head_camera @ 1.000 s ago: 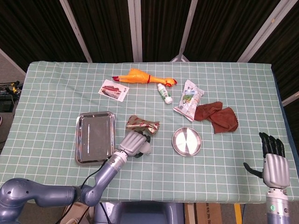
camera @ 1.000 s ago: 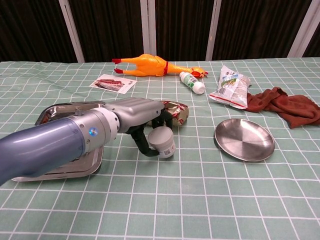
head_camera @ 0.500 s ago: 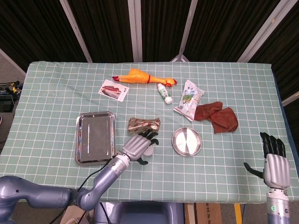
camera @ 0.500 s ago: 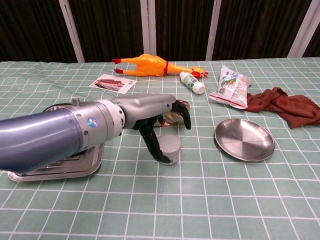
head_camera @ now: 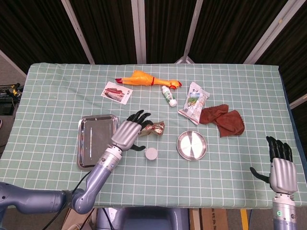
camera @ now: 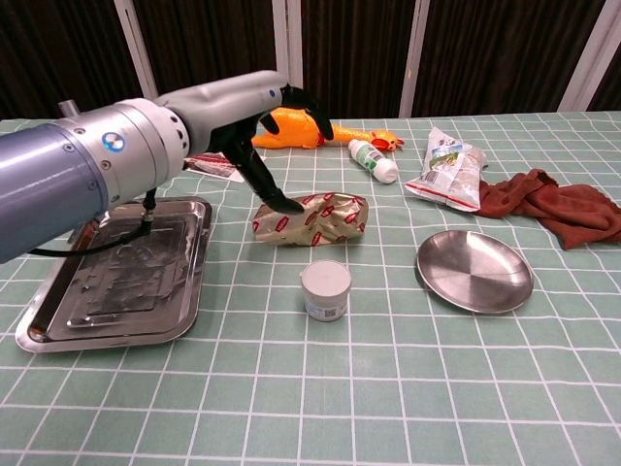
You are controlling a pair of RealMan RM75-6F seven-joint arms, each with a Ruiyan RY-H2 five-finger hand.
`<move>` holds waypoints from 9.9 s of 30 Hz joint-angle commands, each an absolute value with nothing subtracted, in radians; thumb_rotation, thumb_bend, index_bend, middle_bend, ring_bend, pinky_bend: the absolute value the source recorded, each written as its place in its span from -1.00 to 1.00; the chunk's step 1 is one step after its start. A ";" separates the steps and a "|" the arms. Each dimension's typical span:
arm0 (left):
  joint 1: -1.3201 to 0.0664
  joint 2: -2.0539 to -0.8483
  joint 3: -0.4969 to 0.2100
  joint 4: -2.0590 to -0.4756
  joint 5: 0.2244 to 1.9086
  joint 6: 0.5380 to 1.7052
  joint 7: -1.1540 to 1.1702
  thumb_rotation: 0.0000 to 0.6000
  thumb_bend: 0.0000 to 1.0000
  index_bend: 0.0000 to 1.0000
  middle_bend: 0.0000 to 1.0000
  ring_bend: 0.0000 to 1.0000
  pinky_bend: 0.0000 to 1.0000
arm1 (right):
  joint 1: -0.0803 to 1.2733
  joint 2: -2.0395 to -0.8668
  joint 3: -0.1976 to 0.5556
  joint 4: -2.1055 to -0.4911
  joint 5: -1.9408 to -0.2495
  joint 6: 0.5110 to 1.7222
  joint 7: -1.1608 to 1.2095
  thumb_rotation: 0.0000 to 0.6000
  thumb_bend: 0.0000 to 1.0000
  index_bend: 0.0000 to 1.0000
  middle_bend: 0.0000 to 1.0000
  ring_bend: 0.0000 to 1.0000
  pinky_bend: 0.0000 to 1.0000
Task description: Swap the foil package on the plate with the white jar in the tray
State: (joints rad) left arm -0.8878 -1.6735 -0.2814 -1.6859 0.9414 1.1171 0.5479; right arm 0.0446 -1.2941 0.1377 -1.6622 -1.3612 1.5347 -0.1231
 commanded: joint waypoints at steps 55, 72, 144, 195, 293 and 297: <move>-0.990 -1.862 -0.321 -1.204 0.975 0.939 0.346 1.00 0.31 0.02 0.04 -0.15 0.12 | 0.045 -1.276 0.150 -1.652 -1.295 1.486 -0.108 1.00 -0.69 -0.90 -0.80 -0.85 -1.00; -0.666 -1.295 -0.043 -1.634 1.225 1.120 0.353 1.00 0.28 0.00 0.02 -0.17 0.08 | 0.048 -1.285 0.147 -1.660 -1.292 1.483 -0.126 1.00 -0.69 -0.90 -0.80 -0.84 -1.00; -0.161 -1.167 0.014 -1.585 1.492 1.653 0.056 1.00 -0.57 -0.50 -0.94 -1.00 -0.83 | 0.463 -1.323 0.173 -1.914 -1.375 1.006 -0.362 1.00 -0.78 -0.82 -0.80 -0.83 -1.00; -0.123 -1.212 -0.107 -1.523 1.457 1.623 0.067 1.00 -0.57 -0.51 -0.94 -1.00 -0.83 | 0.753 -1.788 0.194 -1.585 -1.007 1.022 -0.652 1.00 -0.44 -0.40 -0.40 -0.41 -0.89; -0.097 -1.203 -0.144 -1.541 1.446 1.606 0.082 1.00 -0.55 -0.51 -1.00 -1.00 -0.81 | 0.595 -1.355 0.150 -1.780 -1.018 1.212 -0.553 1.00 -0.90 -0.82 -0.74 -0.78 -1.00; -0.100 -1.204 -0.138 -1.535 1.451 1.596 0.086 1.00 -0.55 -0.51 -1.00 -1.00 -0.81 | 0.519 -1.282 0.167 -1.818 -1.102 1.362 -0.492 1.00 -0.90 -0.80 -0.74 -0.78 -1.00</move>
State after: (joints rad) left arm -0.0994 -1.2042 -0.1397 -1.5348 1.4508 1.5983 0.0842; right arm 0.5804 -1.3456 0.1491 -1.7750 -1.0375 1.2585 -0.5347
